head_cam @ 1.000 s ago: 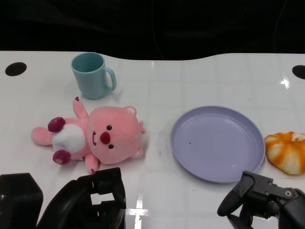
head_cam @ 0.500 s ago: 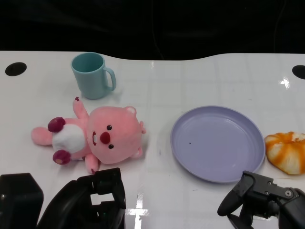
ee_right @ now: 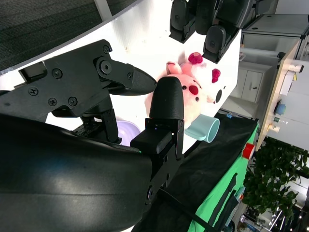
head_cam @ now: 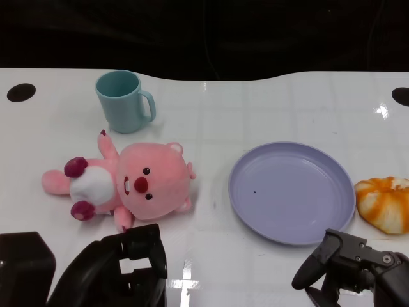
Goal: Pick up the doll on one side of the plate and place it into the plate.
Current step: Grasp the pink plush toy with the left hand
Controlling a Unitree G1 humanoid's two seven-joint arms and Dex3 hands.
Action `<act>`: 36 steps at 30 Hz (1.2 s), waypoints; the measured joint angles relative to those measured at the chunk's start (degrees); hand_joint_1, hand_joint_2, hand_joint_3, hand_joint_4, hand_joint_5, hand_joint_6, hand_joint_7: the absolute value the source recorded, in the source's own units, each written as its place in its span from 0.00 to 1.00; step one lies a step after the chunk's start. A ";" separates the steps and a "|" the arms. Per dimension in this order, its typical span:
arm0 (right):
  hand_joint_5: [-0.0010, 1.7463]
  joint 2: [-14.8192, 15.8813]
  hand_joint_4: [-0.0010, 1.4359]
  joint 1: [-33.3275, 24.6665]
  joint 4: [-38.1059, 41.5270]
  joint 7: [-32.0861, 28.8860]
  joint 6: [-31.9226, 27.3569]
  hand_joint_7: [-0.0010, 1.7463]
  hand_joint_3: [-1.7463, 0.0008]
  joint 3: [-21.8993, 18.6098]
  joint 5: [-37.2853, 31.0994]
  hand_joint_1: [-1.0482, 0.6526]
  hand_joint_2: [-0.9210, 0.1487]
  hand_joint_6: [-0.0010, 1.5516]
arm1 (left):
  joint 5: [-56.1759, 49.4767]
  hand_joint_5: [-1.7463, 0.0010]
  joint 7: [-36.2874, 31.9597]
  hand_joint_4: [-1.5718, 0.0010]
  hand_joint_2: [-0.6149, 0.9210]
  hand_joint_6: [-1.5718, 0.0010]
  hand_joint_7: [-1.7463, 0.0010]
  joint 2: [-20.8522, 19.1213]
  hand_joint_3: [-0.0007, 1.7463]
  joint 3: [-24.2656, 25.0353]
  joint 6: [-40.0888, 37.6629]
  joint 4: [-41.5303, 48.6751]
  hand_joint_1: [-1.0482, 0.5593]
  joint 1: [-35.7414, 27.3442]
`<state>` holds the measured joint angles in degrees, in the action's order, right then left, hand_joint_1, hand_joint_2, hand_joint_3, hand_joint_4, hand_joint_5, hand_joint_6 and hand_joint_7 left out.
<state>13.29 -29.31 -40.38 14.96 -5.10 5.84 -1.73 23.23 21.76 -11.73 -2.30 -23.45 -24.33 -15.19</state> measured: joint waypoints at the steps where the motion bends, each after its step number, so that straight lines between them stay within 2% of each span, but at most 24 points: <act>1: 0.95 0.00 0.44 0.02 0.00 0.00 0.00 0.76 0.58 0.00 0.00 0.48 0.16 0.36 | 0.04 0.05 0.00 0.45 0.69 0.49 0.19 0.20 0.76 0.28 0.35 0.08 0.56 0.06; 4: 0.94 0.00 0.44 0.18 0.00 -0.01 0.00 0.76 0.58 0.07 -0.14 0.48 0.17 0.37 | 0.04 0.08 -0.01 0.48 0.69 0.50 0.26 0.62 0.77 0.76 0.81 0.15 0.57 0.43; 8: 0.94 0.00 0.44 0.54 0.00 -0.02 -0.01 0.76 0.58 0.62 -0.77 0.48 0.17 0.37 | 0.71 0.11 -0.01 0.53 0.62 0.51 0.34 1.00 0.80 1.81 1.02 0.15 0.53 1.01; 12: 0.94 0.00 0.44 0.87 0.10 -0.02 -0.01 0.76 0.58 0.95 -1.09 0.48 0.17 0.37 | 1.31 0.14 0.00 0.56 0.61 0.55 0.40 1.01 0.76 2.66 2.02 0.14 0.49 1.12; 16: 0.94 -0.01 0.44 1.49 0.39 -0.04 0.00 0.76 0.57 1.21 -1.24 0.48 0.17 0.37 | 2.14 0.25 0.74 0.61 0.73 0.58 0.55 1.01 0.53 3.64 3.98 0.14 0.46 1.64; 20: 0.94 -0.05 0.45 1.89 0.81 -0.06 0.00 0.76 0.57 1.55 -1.35 0.48 0.18 0.37 | 0.56 0.40 0.72 0.67 0.91 0.62 0.71 0.62 0.20 4.50 6.75 0.09 0.39 2.96; 23: 0.94 -0.11 0.45 2.21 1.42 -0.07 0.04 0.76 0.57 1.66 -1.29 0.48 0.18 0.37 | -1.37 0.46 0.72 0.73 0.99 0.64 0.79 0.16 0.08 4.59 8.98 0.09 0.35 3.35; 29: 0.94 -0.17 0.45 2.57 1.52 -0.29 0.05 0.76 0.57 1.88 -1.31 0.48 0.18 0.37 | -5.66 0.55 0.72 0.87 1.00 0.74 0.87 -1.65 0.05 4.81 13.17 0.04 0.30 4.62; 32: 0.94 -0.16 0.44 2.76 1.54 -0.29 0.05 0.76 0.57 1.87 -1.27 0.48 0.18 0.37 | -9.42 0.59 0.72 0.96 1.00 0.78 0.91 -3.20 0.08 5.12 15.86 0.01 0.27 5.76; 36: 0.94 -0.14 0.44 2.76 1.64 -0.28 0.05 0.76 0.58 1.75 -1.12 0.48 0.18 0.37 | -13.23 0.66 0.72 1.00 1.00 0.82 0.94 -5.67 0.08 5.42 17.18 0.01 0.27 7.63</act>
<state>13.15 -26.55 -38.74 14.68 -5.05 7.59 -2.85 9.99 22.47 -17.40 3.12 -6.27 -24.32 -7.56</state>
